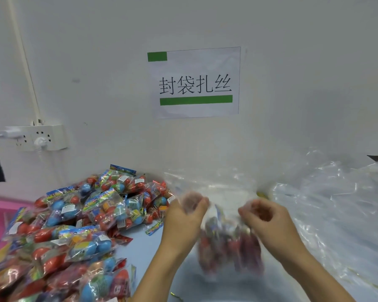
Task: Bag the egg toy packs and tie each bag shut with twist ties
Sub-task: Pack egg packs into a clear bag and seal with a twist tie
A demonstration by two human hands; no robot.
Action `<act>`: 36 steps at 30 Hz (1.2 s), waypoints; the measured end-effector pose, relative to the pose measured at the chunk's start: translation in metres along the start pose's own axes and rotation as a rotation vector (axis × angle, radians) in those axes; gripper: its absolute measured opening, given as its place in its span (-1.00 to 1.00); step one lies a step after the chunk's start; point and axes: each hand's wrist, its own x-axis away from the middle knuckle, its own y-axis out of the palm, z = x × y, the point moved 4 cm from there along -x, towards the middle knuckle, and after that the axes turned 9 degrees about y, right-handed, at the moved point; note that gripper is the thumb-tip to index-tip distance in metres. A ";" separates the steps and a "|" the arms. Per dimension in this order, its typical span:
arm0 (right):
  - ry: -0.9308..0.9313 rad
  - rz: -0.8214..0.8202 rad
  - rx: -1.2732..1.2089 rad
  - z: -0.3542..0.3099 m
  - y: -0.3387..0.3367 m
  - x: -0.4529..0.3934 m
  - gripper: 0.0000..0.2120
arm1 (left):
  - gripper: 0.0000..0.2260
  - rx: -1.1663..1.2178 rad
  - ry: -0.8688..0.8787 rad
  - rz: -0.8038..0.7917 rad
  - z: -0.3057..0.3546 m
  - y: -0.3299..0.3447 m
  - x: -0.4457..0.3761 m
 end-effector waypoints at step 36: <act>0.332 -0.602 -0.077 0.026 0.016 0.007 0.07 | -0.39 0.011 -0.315 -0.355 -0.034 -0.009 0.006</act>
